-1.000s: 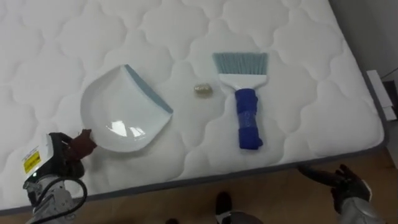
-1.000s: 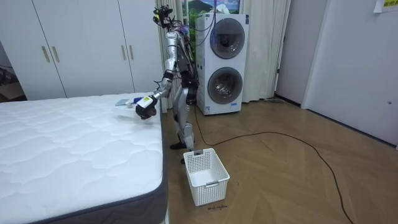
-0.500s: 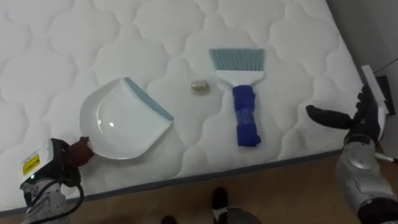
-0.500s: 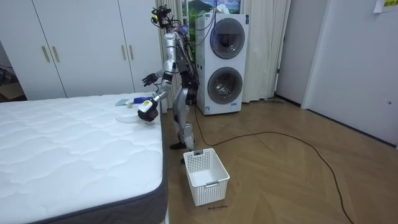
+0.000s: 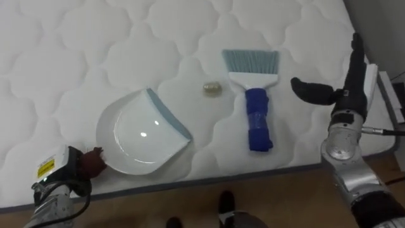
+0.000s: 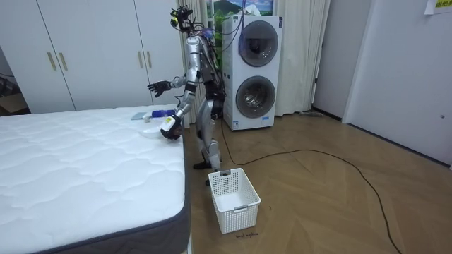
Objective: Clean bed
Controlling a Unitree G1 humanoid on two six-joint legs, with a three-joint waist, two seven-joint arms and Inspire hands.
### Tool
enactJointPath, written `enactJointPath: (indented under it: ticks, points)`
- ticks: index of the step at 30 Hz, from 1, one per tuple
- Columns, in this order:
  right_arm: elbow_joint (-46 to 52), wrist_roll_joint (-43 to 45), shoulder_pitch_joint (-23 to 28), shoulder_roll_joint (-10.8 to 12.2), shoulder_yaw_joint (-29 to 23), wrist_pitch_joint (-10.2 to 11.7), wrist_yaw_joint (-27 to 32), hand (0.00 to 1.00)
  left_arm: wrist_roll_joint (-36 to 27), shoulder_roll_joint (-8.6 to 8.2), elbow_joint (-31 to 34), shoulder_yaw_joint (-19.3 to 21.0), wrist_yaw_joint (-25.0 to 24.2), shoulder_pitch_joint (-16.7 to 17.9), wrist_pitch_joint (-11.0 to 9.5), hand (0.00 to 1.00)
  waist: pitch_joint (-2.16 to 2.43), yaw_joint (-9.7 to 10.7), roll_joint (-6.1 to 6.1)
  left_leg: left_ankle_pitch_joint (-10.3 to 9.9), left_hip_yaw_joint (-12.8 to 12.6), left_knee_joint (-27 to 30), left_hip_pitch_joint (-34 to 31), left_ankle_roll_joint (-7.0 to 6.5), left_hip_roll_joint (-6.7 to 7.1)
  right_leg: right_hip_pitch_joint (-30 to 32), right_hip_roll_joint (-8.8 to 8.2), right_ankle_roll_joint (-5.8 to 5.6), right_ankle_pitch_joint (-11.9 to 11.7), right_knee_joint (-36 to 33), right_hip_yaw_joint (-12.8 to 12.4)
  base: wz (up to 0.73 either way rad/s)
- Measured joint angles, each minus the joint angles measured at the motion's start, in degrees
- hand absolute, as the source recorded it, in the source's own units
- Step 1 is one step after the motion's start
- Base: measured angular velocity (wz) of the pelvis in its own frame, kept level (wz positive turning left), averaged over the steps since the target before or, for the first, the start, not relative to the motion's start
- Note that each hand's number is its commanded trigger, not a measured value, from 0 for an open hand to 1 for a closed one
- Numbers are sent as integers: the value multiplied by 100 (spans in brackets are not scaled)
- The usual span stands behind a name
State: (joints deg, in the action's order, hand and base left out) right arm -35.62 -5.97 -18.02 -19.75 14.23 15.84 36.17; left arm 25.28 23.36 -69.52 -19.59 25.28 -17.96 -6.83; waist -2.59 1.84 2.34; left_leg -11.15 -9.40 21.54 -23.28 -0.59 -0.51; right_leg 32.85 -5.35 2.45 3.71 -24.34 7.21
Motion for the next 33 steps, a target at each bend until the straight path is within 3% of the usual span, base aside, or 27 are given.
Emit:
enactJointPath:
  ticks: [6,12,15,23,33]
  points:
    - [-612,-134,2,30,432,70,-259,0,0,-17,98,-256,-225,-64,10,100,-70,-60,-2,-8,1,39,-37,-39,14,-14,-53,-16,20,-19,86,8]
    - [-1058,-254,-72,83,476,75,-487,0,9,-35,94,-260,-350,-253,-56,100,-166,-90,-159,-36,9,129,-223,-77,-28,35,-31,-30,-6,63,206,8]
    - [-1312,-346,-66,182,478,53,-563,0,9,-37,95,-260,-349,-256,-71,100,-164,-137,-175,-47,5,127,-239,-84,-58,42,-9,-29,-7,80,225,2]
    - [-1535,-728,-178,194,590,29,-792,0,18,-155,42,-318,-350,-403,21,100,-163,-250,-321,-60,2,124,-238,-75,-78,61,-28,-22,-10,44,238,0]
    - [-1549,-700,-242,498,610,21,-901,0,17,-257,82,-328,-503,-421,141,100,-160,-254,-332,-60,-12,130,-223,-78,-28,80,-48,-9,2,-40,230,0]
